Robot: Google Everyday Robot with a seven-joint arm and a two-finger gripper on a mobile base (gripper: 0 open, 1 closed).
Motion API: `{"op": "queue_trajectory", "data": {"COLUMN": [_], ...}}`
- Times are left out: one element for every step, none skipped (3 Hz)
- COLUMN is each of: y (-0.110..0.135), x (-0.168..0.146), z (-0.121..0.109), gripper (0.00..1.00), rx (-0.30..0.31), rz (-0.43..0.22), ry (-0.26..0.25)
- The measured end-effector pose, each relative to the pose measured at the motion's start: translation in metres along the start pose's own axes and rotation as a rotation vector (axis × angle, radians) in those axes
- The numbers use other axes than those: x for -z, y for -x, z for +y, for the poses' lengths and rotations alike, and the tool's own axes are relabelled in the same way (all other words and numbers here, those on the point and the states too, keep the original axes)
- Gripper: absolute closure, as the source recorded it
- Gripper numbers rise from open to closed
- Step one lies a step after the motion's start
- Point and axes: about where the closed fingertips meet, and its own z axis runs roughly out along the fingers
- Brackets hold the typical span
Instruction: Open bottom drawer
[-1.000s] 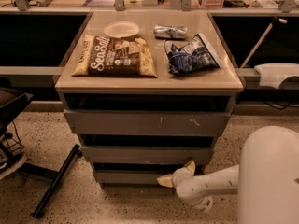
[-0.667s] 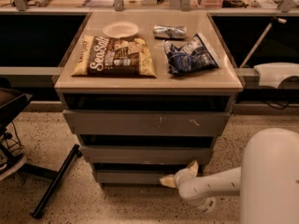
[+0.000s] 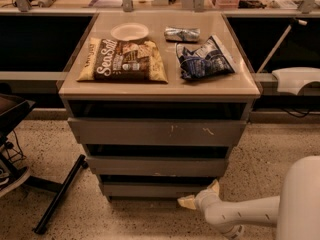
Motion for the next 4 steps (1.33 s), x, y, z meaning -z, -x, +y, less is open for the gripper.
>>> {"op": "queue_trajectory", "data": {"y": [-0.020,-0.053,-0.066,-0.061], "x": [-0.023,-0.064,-0.106,-0.146], "z": [0.015,0.049,0.110,0.163], "gripper": [0.00,0.00,0.00,0.00], "rx": [-0.005,-0.086,-0.147,-0.114], "rz": [0.004,-0.015,-0.061,-0.149], "ry": [0.024,0.119,0.272,0.353]}}
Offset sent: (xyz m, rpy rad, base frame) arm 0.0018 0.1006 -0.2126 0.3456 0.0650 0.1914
